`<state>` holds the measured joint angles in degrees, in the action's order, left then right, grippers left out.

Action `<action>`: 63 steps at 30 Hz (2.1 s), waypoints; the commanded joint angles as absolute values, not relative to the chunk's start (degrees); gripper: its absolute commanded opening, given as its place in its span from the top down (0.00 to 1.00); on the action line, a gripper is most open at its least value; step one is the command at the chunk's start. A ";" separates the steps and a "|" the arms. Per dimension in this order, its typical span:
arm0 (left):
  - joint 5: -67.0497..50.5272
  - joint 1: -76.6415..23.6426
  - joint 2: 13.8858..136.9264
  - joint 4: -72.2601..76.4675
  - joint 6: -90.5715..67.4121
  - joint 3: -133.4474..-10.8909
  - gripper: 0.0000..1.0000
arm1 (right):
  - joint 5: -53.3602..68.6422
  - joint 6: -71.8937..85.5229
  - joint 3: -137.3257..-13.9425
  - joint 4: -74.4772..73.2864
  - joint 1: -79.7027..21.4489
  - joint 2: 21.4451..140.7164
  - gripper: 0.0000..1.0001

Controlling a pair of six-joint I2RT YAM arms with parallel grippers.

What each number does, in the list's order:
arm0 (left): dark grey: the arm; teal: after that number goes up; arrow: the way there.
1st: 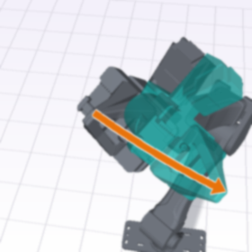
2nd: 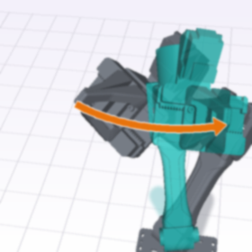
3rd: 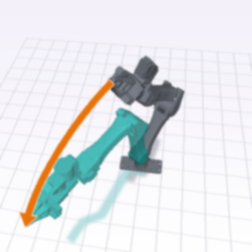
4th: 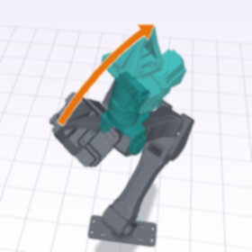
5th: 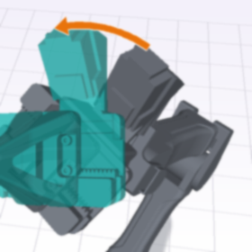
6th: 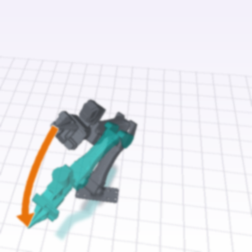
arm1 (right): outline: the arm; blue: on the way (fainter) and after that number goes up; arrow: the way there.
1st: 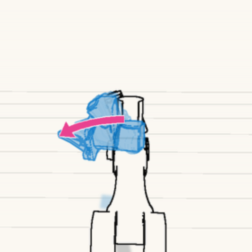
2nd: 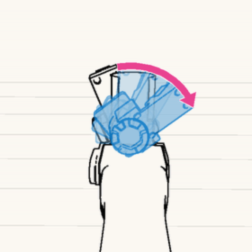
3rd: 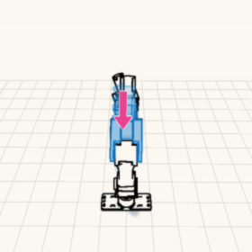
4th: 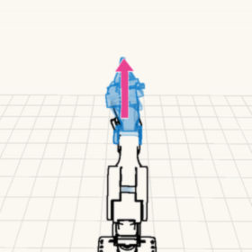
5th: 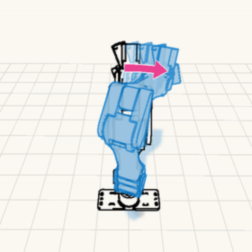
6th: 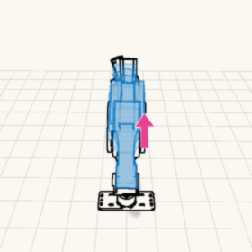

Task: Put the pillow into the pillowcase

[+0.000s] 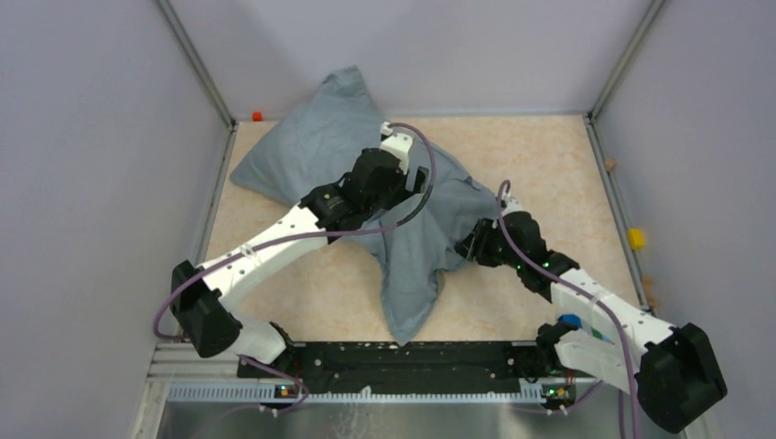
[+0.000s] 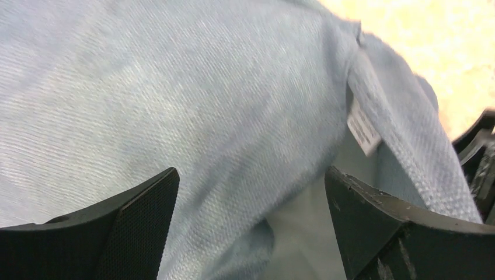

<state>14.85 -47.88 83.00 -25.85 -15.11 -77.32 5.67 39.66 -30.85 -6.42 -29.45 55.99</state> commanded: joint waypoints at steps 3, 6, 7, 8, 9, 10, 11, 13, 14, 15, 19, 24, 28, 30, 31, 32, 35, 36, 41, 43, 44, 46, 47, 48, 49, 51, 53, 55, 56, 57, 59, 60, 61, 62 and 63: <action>17.84 -48.24 80.66 -16.10 -7.69 -78.05 0.01 | 3.64 41.45 -25.28 -6.79 -29.27 52.10 0.56; 18.80 -48.20 79.98 -14.28 -5.77 -76.78 0.01 | 2.29 40.84 -26.46 -9.29 -29.27 50.73 0.56; 18.32 -48.25 79.60 -13.90 -5.06 -76.65 0.01 | 1.73 40.61 -26.99 -10.03 -29.26 50.51 0.55; 17.56 -48.25 79.09 -13.46 -4.28 -76.58 0.01 | 1.11 40.46 -27.82 -11.15 -29.19 50.48 0.55; 16.39 -48.21 78.54 -12.99 -3.36 -76.49 0.01 | 0.42 40.40 -28.65 -12.20 -29.18 50.60 0.55; 15.22 -48.20 78.03 -12.63 -2.73 -76.46 0.01 | 0.28 40.37 -29.85 -13.40 -29.22 50.78 0.55; 13.60 -48.17 77.77 -12.61 -1.89 -76.55 0.01 | -1.07 40.35 -31.24 -14.80 -29.19 50.56 0.55; 10.68 -48.11 78.53 -14.53 -1.10 -78.08 0.01 | -2.33 40.26 -34.83 -18.58 -29.20 49.06 0.56; 9.21 -48.08 79.43 -16.09 -1.06 -79.04 0.01 | -2.96 40.28 -36.80 -20.05 -29.20 48.03 0.56; 8.03 -48.08 80.84 -18.02 -1.17 -79.92 0.01 | -3.42 40.38 -39.09 -21.16 -29.23 46.85 0.56; 4.88 -48.12 84.09 -23.48 -2.61 -80.80 0.01 | -4.74 39.07 -48.82 -22.02 -29.22 48.91 0.53; 5.95 -48.21 85.01 -26.47 -6.49 -78.66 0.01 | -3.77 37.94 -56.23 -18.43 -29.22 61.05 0.52; 4.77 -48.16 81.94 -25.33 -8.80 -74.19 0.01 | -1.94 40.83 -57.31 -14.91 -29.26 67.56 0.51; 4.21 -48.17 80.53 -24.83 -9.57 -72.18 0.01 | -0.98 42.83 -56.34 -13.13 -29.27 69.19 0.51; 4.21 -48.21 79.92 -24.79 -9.80 -71.32 0.01 | -1.02 43.72 -55.59 -12.77 -29.24 69.40 0.51; 4.14 -48.18 79.43 -24.79 -9.92 -70.44 0.01 | -1.48 44.85 -54.79 -12.12 -29.26 69.28 0.50; 4.64 -48.18 78.34 -24.75 -10.18 -68.26 0.01 | -3.41 47.15 -52.89 -8.45 -29.18 68.62 0.47; 4.73 -48.23 78.15 -24.63 -10.19 -67.84 0.01 | -3.83 47.69 -52.81 -7.10 -29.11 68.94 0.47; 5.06 -48.19 77.42 -24.35 -10.64 -67.02 0.01 | -3.83 50.69 -55.39 -2.93 -28.72 74.17 0.47; 5.40 -48.17 77.34 -24.18 -10.57 -66.93 0.01 | -4.06 51.68 -56.13 -1.32 -28.38 76.05 0.47; 5.63 -48.22 77.34 -23.98 -10.55 -66.95 0.01 | -3.47 52.05 -56.80 -0.91 -27.99 77.07 0.48; 5.97 -48.18 77.57 -23.67 -10.31 -67.09 0.01 | -2.53 52.14 -59.04 -1.76 -27.46 78.80 0.62; 5.90 -48.21 77.67 -23.65 -10.22 -67.24 0.01 | -2.62 51.63 -60.16 -2.42 -27.43 79.22 0.76; 5.77 -48.17 77.83 -23.52 -10.09 -67.37 0.01 | -3.12 51.08 -61.33 -3.11 -27.40 79.41 0.94; 5.61 -48.16 78.11 -23.24 -9.98 -67.51 0.01 | -3.83 50.57 -62.78 -3.97 -27.23 79.40 1.00; 4.14 -48.21 78.75 -22.45 -9.13 -68.29 0.01 | -4.61 49.10 -66.30 -6.19 -26.36 79.56 1.00; 2.74 -48.18 79.87 -21.64 -8.20 -69.70 0.01 | -4.47 48.07 -70.99 -8.45 -24.84 80.26 1.00; 3.48 -48.20 81.51 -21.25 -7.80 -71.81 0.01 | -3.25 47.33 -76.05 -10.22 -23.85 81.34 1.00; 4.36 -48.17 82.94 -21.12 -7.76 -73.20 0.01 | -2.34 47.15 -77.95 -11.02 -23.60 81.91 1.00; 5.14 -48.19 84.01 -21.03 -7.95 -74.46 0.01 | -1.23 46.97 -79.63 -11.76 -23.53 82.60 1.00; 7.59 -48.16 86.06 -20.81 -9.00 -77.46 0.01 | -0.20 46.89 -81.25 -12.66 -23.43 83.18 1.00; 8.79 -48.18 87.00 -20.29 -9.68 -78.52 0.01 | 1.62 46.92 -81.48 -12.35 -23.43 83.18 1.00; 10.36 -48.18 87.92 -19.74 -10.02 -79.45 0.01 | 2.30 46.76 -81.74 -12.49 -23.39 83.23 1.00; 12.69 -48.12 88.96 -19.91 -11.01 -80.80 0.01 | 2.73 46.61 -82.12 -13.04 -23.39 83.19 1.00; 15.01 -48.04 89.91 -20.17 -11.73 -81.98 0.01 | 2.97 46.33 -82.17 -13.35 -23.38 83.11 1.00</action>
